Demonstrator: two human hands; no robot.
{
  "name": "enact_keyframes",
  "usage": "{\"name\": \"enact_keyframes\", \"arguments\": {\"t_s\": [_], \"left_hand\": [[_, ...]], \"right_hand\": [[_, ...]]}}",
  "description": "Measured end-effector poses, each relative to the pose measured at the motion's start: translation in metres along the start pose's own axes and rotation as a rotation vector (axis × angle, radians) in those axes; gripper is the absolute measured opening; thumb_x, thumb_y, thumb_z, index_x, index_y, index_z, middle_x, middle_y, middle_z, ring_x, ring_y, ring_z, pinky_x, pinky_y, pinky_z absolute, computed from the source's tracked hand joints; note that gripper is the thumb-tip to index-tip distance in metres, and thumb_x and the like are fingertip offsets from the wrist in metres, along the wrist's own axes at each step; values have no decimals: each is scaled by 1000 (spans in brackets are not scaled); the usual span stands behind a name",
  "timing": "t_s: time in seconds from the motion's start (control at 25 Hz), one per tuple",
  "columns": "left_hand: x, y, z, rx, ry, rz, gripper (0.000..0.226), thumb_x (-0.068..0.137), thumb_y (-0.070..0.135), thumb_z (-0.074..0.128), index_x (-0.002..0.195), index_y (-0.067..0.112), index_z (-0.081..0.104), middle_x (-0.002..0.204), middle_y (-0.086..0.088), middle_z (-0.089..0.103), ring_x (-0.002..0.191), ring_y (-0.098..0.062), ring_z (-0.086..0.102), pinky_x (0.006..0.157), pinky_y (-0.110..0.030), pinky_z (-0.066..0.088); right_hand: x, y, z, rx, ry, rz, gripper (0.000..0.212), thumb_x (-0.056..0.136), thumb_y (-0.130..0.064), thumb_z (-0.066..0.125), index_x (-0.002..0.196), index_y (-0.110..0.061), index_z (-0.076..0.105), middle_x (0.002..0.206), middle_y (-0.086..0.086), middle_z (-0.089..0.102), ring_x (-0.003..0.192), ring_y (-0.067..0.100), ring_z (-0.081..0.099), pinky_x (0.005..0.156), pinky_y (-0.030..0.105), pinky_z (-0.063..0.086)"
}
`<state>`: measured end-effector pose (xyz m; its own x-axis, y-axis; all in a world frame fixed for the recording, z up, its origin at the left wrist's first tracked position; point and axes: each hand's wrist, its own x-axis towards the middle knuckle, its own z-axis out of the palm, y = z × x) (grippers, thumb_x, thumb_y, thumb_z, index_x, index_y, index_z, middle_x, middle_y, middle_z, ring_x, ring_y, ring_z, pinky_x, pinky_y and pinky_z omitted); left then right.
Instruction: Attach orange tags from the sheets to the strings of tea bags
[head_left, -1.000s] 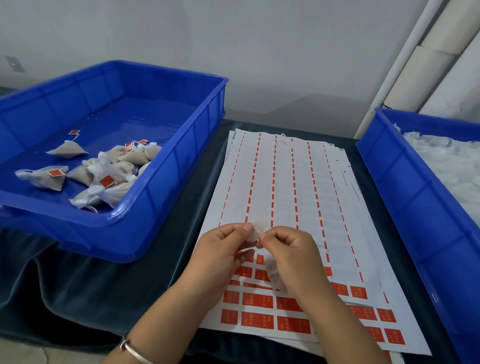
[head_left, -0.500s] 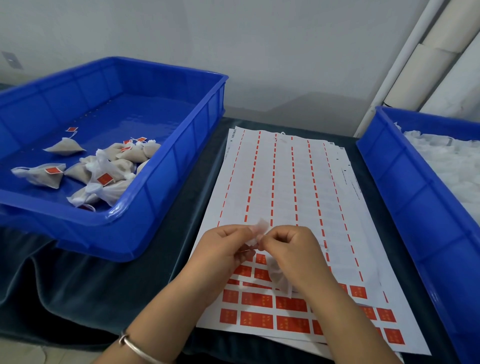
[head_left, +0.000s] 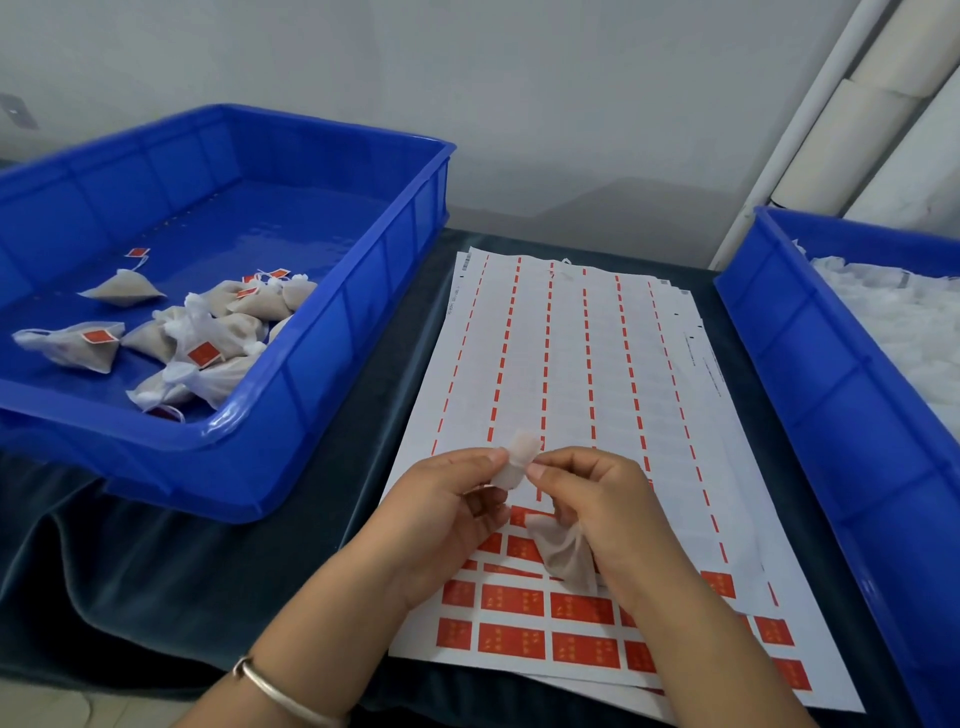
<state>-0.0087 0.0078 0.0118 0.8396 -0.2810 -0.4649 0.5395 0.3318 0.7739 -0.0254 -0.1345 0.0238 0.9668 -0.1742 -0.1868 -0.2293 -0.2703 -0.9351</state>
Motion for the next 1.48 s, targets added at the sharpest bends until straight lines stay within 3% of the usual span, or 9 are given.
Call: {"name": "enact_keyframes", "arguments": {"t_s": [0.24,0.4,0.52,0.68,0.84,0.96,1.08,1.28,1.48], "left_hand": [[-2,2,-5,-96,-105,3,23,91,14,52,98,4,71,86,-16,65,69,-19,63,66,-30,54],[-8,-3,-4,22,-199,77,27,88,-6,50,101,5,71,102,-16,69,82,-23,68,70,-27,56],[-10,-4,-3,166,-261,172,21,83,9,60,99,15,74,106,-9,70,95,-24,67,81,-29,54],[-9,-4,-1,242,-262,257,22,76,31,64,90,19,76,96,-4,72,88,-17,68,79,-27,51],[-9,-5,5,160,-231,266,26,68,38,68,79,16,77,81,0,71,78,-11,65,69,-18,50],[-5,-9,6,90,-185,238,34,68,39,69,79,8,75,81,-9,66,79,-18,59,70,-23,50],[-4,-9,8,68,-153,211,35,68,41,68,77,8,75,80,-8,69,77,-15,63,72,-25,50],[-7,-8,10,224,-63,204,36,68,49,67,73,13,75,84,-7,73,79,-19,68,72,-25,52],[-13,-3,16,556,111,275,32,66,56,53,64,29,70,64,8,68,58,-8,65,63,-21,53]], "right_hand": [[-5,-5,-2,42,1,87,19,86,-27,64,68,-22,67,46,-16,56,60,9,51,58,21,42],[-7,-9,-7,239,-120,156,42,87,-16,58,46,-23,60,43,-4,42,51,14,37,57,30,36],[-10,-11,-9,322,-168,149,48,85,-13,55,39,-22,58,44,-2,35,47,11,33,53,27,34],[-11,-10,-9,367,-195,156,42,82,-14,57,40,-20,56,43,-1,35,43,10,34,50,26,34],[-10,-7,-11,459,-262,143,38,82,-9,57,45,-16,55,46,2,37,44,12,34,50,27,34],[-12,-6,-11,534,-329,132,21,76,-13,61,54,-11,62,49,4,42,47,11,39,48,24,38],[-12,-1,-11,575,-314,158,26,85,-7,55,64,-9,71,53,5,49,50,9,47,49,21,42],[-14,-3,-10,305,-190,139,27,91,-18,55,72,-15,73,62,3,62,60,13,56,58,26,46],[-16,-12,-8,-27,35,-113,8,83,-33,66,75,-36,65,74,-23,67,76,-1,64,59,6,46]]}}
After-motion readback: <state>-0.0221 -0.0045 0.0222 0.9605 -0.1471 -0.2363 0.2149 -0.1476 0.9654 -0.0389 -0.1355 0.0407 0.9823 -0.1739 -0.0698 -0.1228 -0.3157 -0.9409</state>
